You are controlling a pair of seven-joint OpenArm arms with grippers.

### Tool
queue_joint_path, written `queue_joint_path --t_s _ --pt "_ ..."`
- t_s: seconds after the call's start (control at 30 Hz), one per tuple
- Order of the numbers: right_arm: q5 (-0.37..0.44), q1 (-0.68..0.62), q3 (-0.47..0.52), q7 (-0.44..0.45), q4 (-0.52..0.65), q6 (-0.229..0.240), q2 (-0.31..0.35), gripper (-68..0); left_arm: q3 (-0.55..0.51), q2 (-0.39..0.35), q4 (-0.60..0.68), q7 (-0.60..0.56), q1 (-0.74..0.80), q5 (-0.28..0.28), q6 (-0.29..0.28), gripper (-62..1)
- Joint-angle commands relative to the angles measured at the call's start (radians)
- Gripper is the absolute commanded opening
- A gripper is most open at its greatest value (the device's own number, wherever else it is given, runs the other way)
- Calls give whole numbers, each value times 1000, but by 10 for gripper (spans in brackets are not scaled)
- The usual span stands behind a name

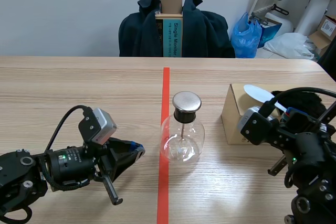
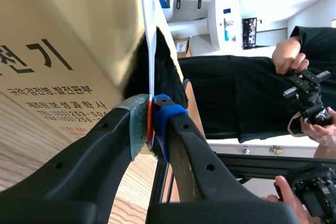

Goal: Do the electroscope experiment.
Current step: 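Put the plate down on the right, then return to the home posture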

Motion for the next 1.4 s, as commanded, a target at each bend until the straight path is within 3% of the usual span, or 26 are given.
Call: queue_joint_path --t_s 0.0,0.17,0.23,0.33,0.5,0.57,0.63,0.67,0.7,0.73,0.93,1.03,1.37 --pt "-4 6 5 -3 17 -15 13 -667 -27 -25 72 -21 29 -18 -15 -588" --pt "-4 6 5 -5 17 -15 14 -665 -100 -107 262 -21 150 -62 -27 -588" --pt "-3 6 5 -9 17 -18 14 -631 -135 -146 352 -21 218 -87 -27 -588" --pt "-1 3 5 -11 17 -19 14 -522 -200 -202 491 -21 336 -121 -26 -588" --pt "25 -16 5 -7 17 -18 14 -270 -365 -253 713 -21 584 -145 -26 -568" --pt "50 -26 5 -6 18 -19 14 -164 -435 -252 781 -26 675 -155 -22 -464" --pt "99 -36 5 -6 24 -22 14 -49 -487 -252 830 -58 748 -170 -22 -233" --pt "132 -43 6 -7 33 -23 14 2 -509 -252 848 -87 780 -171 -21 -101" --pt "168 -53 9 -7 46 -22 14 4 -526 -249 863 -117 804 -171 -18 1" --pt "208 -63 11 -7 62 -21 16 4 -542 -244 874 -137 822 -171 -17 14" --pt "544 -162 18 -17 191 -18 23 4 -578 -216 887 -141 859 -173 5 14" --pt "676 -226 49 -31 291 -18 44 4 -578 -216 887 -140 862 -173 10 14" --pt "1116 -323 300 -27 650 -13 138 4 -580 -216 887 -137 861 -173 38 14"
